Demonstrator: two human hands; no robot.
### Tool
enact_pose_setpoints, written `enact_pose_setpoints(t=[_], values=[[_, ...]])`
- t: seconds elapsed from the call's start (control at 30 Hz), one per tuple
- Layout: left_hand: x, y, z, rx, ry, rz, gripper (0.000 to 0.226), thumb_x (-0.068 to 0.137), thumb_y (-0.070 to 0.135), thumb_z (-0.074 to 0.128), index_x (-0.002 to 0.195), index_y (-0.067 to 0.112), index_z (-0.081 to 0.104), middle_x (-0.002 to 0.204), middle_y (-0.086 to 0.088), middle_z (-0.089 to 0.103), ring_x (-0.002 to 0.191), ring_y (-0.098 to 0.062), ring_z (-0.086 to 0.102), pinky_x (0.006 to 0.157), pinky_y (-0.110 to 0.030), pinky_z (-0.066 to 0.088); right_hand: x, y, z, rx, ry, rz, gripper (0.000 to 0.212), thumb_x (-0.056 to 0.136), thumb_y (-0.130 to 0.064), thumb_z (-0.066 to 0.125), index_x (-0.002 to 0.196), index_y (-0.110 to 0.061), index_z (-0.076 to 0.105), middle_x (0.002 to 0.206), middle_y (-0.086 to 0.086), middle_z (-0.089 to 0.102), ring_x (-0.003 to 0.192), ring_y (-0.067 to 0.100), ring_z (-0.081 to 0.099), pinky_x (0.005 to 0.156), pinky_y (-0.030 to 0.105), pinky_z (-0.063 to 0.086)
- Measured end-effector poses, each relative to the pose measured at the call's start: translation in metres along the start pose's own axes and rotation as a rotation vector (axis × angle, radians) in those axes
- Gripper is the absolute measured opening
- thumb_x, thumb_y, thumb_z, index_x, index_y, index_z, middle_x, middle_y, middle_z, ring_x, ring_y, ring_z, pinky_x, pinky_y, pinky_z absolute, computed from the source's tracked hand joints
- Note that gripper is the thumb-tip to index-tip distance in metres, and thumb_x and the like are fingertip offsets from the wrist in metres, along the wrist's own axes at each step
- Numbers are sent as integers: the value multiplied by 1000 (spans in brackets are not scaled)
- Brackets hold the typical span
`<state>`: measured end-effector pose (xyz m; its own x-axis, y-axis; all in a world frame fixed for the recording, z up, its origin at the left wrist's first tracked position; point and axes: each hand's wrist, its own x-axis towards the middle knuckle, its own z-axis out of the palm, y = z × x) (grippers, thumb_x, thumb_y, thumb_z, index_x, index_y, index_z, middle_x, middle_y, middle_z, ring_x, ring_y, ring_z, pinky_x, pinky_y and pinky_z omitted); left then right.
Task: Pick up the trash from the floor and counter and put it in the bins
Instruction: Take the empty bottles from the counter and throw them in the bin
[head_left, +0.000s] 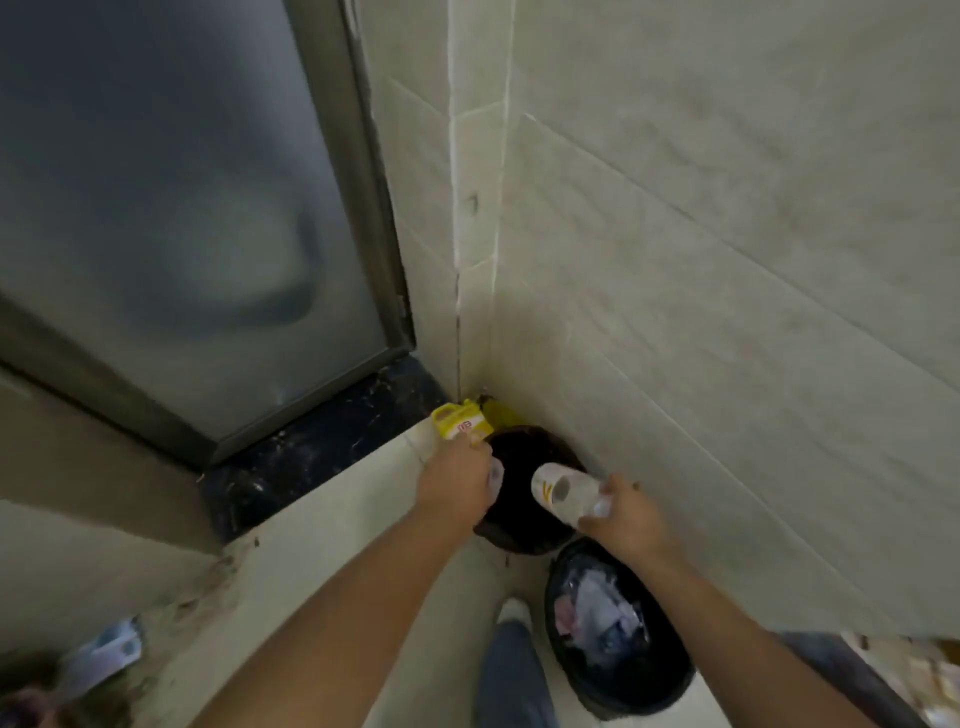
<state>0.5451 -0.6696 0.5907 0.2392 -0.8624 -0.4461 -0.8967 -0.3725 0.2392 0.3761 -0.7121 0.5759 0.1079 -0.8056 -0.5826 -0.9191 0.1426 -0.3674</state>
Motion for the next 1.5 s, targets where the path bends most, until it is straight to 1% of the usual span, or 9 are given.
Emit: enact_pose_setpoints(t=[0.17, 0.37, 0.53, 0.67, 0.73, 0.8, 1.07, 1.3, 1.5], values=[[137, 2, 78, -14, -74, 36, 40, 99, 21, 41, 138, 13, 39, 136, -10, 42, 127, -23, 41, 101, -29, 42, 136, 20, 55, 131, -97, 173, 49, 82, -19, 67, 118, 6, 46, 127, 23, 52, 116, 32, 54, 93, 32, 45], [258, -28, 210, -65, -192, -66, 40, 99, 25, 42, 136, 9, 35, 136, -12, 38, 127, -25, 39, 101, -27, 41, 269, 56, 161, 183, -152, 316, 52, 79, -17, 70, 119, 6, 46, 125, 23, 52, 117, 37, 51, 96, 40, 44], [311, -52, 299, -76, -367, -10, 49, 96, 26, 50, 138, 7, 34, 138, -16, 34, 130, -30, 33, 104, -35, 40, 327, 84, 231, 149, -147, 316, 49, 84, -11, 63, 127, 3, 44, 131, 25, 47, 119, 38, 48, 98, 38, 42], [308, -67, 318, 43, -414, 86, 48, 99, 24, 39, 143, 8, 31, 148, -16, 30, 138, -30, 27, 112, -34, 31, 321, 96, 252, -129, -246, 185, 56, 91, -21, 50, 141, -6, 31, 149, 16, 32, 139, 30, 28, 118, 41, 24], [300, -73, 303, 139, -428, 129, 51, 102, 22, 31, 149, 7, 18, 158, -14, 13, 147, -29, 10, 123, -33, 15, 311, 86, 242, -305, -275, 118, 57, 94, -29, 42, 146, -14, 22, 157, 8, 19, 146, 27, 11, 121, 47, 11], [296, -80, 274, 188, -407, 146, 53, 103, 20, 25, 151, 7, 6, 161, -11, 0, 149, -27, -2, 123, -36, 6, 303, 64, 223, -455, -278, 30, 56, 97, -33, 34, 148, -20, 15, 160, 2, 7, 148, 28, -1, 120, 51, 1], [247, -118, 110, 320, -103, 7, 59, 103, 34, 21, 151, 11, -6, 160, -12, -13, 148, -27, -13, 122, -43, -1, 256, -77, 135, -576, -103, -334, 62, 95, -48, 28, 149, -22, 10, 161, 5, 0, 147, 30, -6, 119, 52, 0], [131, -152, -31, 221, 154, -381, 64, 102, 38, 26, 151, 10, -1, 160, -17, -8, 148, -33, -10, 122, -44, 3, 170, -218, 55, -618, 48, -738, 64, 95, -47, 30, 149, -21, 7, 160, 8, -2, 147, 31, -6, 119, 51, -1], [-36, -176, -100, 154, 343, -739, 64, 101, 39, 28, 151, 7, 3, 160, -18, -3, 148, -34, -7, 122, -43, 6, 25, -304, 37, -634, 84, -1190, 63, 94, -45, 36, 148, -22, 13, 161, 5, 2, 148, 29, -5, 119, 52, 1]])
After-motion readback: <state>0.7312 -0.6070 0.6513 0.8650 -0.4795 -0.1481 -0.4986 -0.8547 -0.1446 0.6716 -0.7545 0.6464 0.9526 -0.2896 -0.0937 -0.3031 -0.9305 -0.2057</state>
